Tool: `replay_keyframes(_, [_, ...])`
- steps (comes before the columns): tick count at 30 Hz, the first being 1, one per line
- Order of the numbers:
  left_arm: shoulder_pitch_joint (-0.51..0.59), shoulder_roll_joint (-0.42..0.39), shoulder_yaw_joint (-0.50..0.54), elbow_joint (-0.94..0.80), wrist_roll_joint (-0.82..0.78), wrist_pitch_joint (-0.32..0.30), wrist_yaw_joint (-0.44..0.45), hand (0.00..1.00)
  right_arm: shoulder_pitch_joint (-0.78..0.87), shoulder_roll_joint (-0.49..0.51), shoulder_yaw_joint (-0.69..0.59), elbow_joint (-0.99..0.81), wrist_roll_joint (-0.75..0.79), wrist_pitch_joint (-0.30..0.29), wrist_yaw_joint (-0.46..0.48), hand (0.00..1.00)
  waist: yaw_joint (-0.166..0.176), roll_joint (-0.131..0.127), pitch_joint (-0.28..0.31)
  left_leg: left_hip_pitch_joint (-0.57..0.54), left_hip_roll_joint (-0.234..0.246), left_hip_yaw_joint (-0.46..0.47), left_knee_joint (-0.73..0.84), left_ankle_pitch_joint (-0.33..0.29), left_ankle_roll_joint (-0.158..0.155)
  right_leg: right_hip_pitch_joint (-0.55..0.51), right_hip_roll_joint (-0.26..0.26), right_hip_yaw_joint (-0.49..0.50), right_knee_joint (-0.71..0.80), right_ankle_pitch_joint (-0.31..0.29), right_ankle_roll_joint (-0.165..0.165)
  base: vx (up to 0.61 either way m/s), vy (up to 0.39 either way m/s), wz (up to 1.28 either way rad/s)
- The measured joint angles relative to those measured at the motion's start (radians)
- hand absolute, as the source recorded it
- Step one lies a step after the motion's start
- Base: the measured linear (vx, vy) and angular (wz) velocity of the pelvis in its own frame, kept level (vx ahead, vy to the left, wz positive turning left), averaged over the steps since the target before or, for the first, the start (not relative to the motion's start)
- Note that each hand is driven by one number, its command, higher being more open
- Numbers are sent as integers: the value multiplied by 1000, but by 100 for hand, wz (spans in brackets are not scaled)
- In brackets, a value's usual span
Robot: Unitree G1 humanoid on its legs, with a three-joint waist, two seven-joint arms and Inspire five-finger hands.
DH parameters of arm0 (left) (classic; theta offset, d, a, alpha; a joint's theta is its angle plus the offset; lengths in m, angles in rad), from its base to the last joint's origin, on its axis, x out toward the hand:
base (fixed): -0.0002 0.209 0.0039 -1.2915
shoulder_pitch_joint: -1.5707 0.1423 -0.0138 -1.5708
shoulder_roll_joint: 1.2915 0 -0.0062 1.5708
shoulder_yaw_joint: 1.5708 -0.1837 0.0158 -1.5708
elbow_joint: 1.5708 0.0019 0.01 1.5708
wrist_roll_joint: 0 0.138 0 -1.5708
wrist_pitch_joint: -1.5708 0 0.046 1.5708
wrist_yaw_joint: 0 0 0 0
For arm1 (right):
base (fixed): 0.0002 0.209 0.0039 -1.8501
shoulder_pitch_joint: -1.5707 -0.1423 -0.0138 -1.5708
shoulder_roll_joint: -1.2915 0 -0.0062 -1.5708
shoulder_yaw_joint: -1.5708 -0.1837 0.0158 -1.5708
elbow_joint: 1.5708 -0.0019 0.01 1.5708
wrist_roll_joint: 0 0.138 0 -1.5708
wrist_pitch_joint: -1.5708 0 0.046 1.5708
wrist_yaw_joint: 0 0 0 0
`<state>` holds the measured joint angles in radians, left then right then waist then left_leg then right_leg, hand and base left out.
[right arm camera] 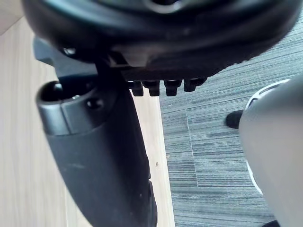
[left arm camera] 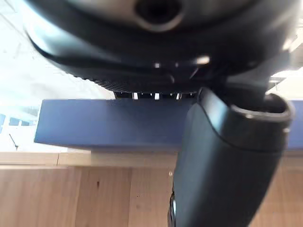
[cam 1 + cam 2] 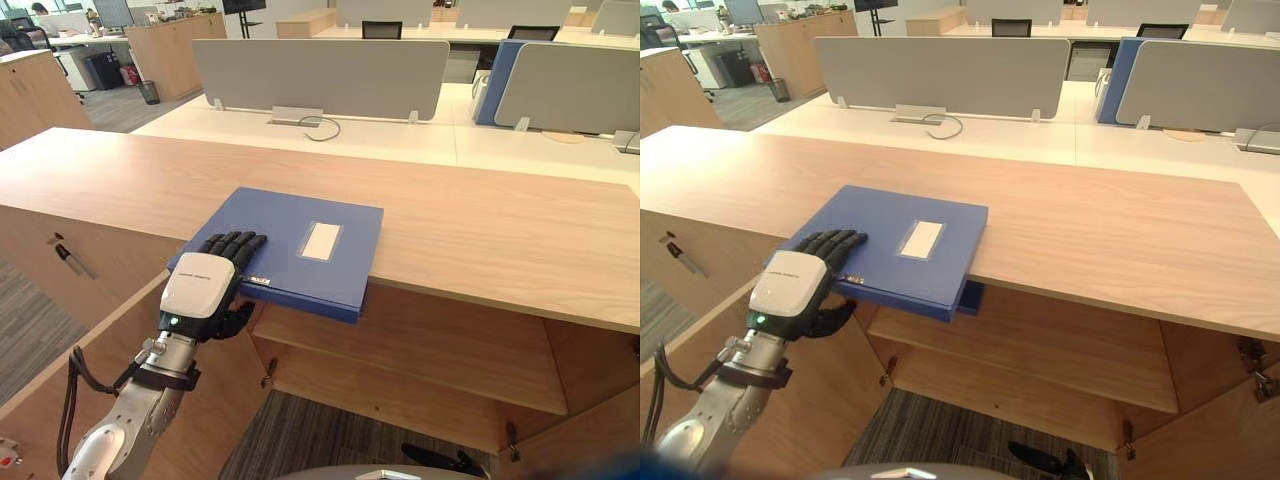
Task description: Walk over to the cabinet, pick up the folder, carry it to the office cabinet, place the folder inside the office cabinet, then close the office cabinet door
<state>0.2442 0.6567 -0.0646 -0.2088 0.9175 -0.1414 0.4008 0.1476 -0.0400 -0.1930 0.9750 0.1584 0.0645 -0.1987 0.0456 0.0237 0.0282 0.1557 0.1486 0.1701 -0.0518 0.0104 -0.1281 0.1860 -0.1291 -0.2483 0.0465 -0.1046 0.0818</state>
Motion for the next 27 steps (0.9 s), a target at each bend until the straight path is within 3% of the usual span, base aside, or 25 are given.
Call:
replay_keyframes(12, [-135,-50,-7,-2,54,21,62,0,-8,0,18,-6,0,1,-8,100,-23,-4,5,17,-12,6,-30,11,6,6,-8,0,-12,5,9,-4,2,-1])
replay_keyframes(15, [-157,-129,-7,3,56,63,79,0,-15,2,18,-8,0,1,-11,100,-30,-3,18,21,-13,6,-32,11,6,11,-8,-1,-14,6,9,0,0,0])
replay_keyframes(22, [-185,-461,-32,-49,-5,184,156,0,-16,10,18,-3,1,0,-43,100,-32,-14,26,19,-13,6,-31,12,6,12,-10,0,-14,6,9,0,0,0])
replay_keyframes(24, [-155,-539,-78,-134,-115,190,160,0,-17,13,17,2,1,0,-52,100,-30,-18,30,16,-13,4,-30,11,6,10,-10,0,-13,6,10,0,0,0])
replay_keyframes(27, [-104,-593,-160,-211,-334,142,118,0,-15,15,14,2,14,0,-53,100,-29,-18,30,16,-13,4,-29,11,5,11,-10,0,-11,6,10,0,0,0])
